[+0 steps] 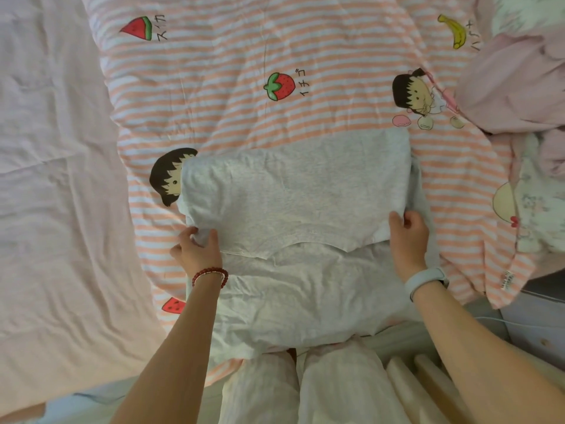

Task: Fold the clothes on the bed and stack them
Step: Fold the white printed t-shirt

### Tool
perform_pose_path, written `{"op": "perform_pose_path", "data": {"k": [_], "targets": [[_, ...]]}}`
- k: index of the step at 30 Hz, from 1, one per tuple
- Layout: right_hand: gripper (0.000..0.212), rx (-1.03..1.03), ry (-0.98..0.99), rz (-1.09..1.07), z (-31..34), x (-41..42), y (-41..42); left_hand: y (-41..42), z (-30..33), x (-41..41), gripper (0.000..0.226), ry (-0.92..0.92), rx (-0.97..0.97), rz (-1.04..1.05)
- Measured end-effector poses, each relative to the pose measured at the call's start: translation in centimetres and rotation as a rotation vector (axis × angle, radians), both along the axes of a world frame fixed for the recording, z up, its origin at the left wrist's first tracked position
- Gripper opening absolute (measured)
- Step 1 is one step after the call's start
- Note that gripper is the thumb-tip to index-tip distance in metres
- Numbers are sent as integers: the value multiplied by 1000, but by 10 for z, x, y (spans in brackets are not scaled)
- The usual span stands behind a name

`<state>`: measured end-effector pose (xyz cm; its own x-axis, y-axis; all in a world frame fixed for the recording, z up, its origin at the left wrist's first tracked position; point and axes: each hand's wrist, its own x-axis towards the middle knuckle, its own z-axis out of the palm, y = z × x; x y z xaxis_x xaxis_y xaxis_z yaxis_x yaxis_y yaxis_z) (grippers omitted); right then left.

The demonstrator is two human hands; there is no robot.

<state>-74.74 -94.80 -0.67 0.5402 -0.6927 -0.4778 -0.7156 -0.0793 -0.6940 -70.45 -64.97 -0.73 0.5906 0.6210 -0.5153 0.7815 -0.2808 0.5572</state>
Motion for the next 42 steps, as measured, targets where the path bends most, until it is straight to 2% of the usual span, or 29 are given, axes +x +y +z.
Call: {"op": "perform_pose_path", "data": {"k": [2,4,7,11,13,18,22,25,27,28,31,34,38,42], "targets": [[26,-44,-72,8,4,-3,2,3,-2,3,24,-43,24,-24],[15,-76,-104,12,7,-3,4,6,-1,4,17,-106,29,-87],[9,-97,-101,26,10,0,6,5,9,5,9,-192,-31,-43],[21,8,-33,3,6,0,6,5,14,1,31,-166,-401,97],[29,-17,5,8,7,-2,5,8,11,-3,21,-159,-437,76],[41,-196,-31,25,25,-16,0,8,19,-10,27,-227,-223,54],[44,-216,95,72,15,-33,-9,8,9,-22,26,41,-87,-59],[31,-204,325,178,2,-38,-13,3,4,-26,19,206,6,-102],[24,-375,368,272,-1,-37,-11,-4,6,-27,42,171,219,-181],[30,-482,357,348,-1,-35,-7,-6,7,-27,50,93,329,-284],[47,-676,176,719,-1,-25,12,-19,1,-28,57,-147,526,-810],[53,-762,74,1111,-11,1,27,-37,-16,-13,62,-184,595,-1148],[53,-848,13,1298,-21,63,41,-64,-34,28,60,-295,656,-1249],[55,-892,114,1415,-43,97,38,-70,-57,58,60,-234,669,-1312]]}}
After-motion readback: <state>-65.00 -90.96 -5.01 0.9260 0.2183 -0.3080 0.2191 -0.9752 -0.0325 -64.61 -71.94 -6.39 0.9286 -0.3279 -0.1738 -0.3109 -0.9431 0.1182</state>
